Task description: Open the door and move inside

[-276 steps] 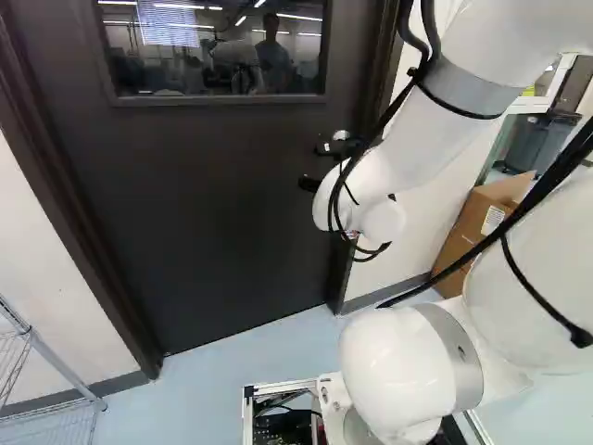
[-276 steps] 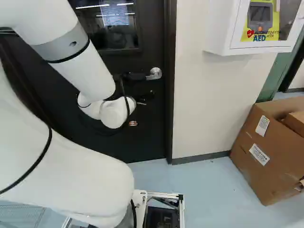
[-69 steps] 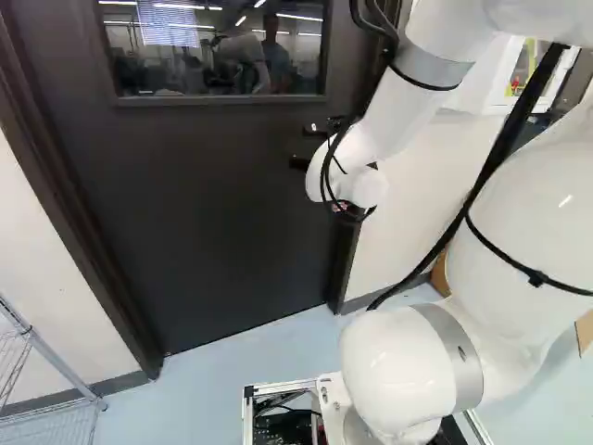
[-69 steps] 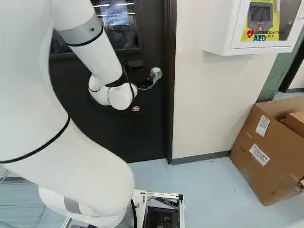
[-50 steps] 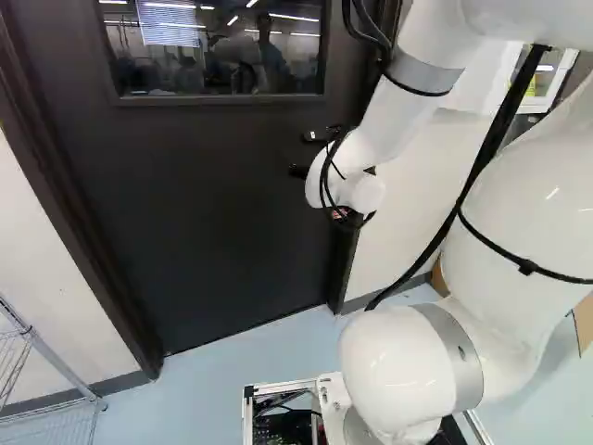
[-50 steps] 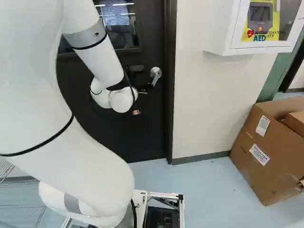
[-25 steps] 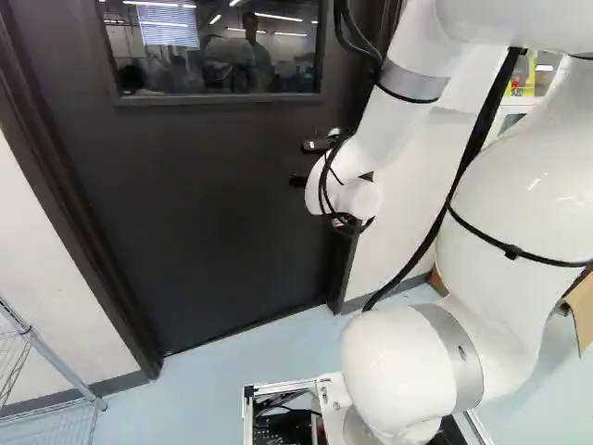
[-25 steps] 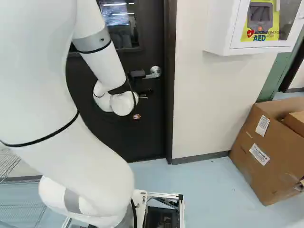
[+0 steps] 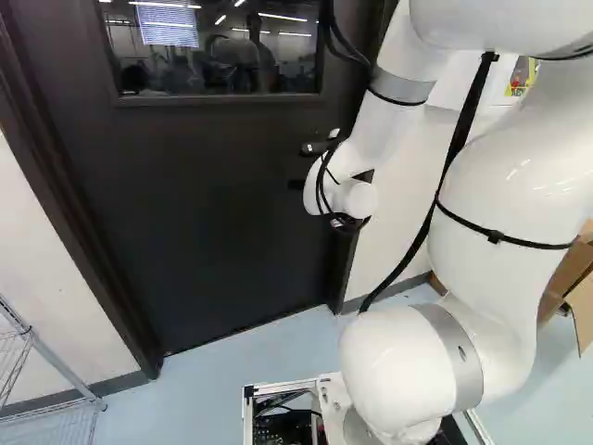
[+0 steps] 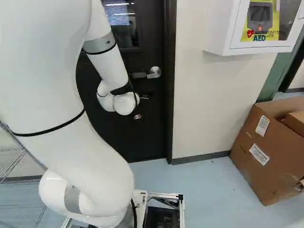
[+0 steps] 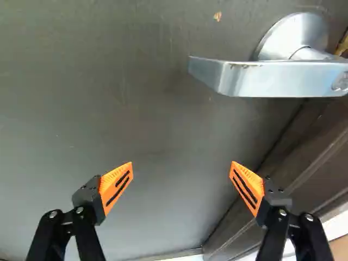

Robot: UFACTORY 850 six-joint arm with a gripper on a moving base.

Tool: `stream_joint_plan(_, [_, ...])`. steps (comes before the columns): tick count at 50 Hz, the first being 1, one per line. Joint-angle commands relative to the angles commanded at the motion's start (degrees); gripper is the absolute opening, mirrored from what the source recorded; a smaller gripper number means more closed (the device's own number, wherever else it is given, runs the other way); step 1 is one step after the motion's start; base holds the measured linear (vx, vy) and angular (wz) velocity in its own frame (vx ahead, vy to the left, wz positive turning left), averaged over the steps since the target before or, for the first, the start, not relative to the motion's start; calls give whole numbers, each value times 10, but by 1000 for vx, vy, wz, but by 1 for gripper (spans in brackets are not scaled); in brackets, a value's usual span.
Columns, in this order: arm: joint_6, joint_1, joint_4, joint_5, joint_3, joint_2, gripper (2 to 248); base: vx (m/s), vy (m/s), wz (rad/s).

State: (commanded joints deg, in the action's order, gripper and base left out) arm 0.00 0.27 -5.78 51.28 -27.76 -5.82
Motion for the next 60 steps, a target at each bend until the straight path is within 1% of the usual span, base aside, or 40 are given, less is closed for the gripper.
stream_joint_plan(26, [0,2,-12,25,-65,-59,247,0,0,0])
stream_joint_plan(46, [0,5,-19,34,-112,-100,247,0,0,0])
stream_joint_plan(60, [0,9,-32,39,-146,-128,247,0,0,0])
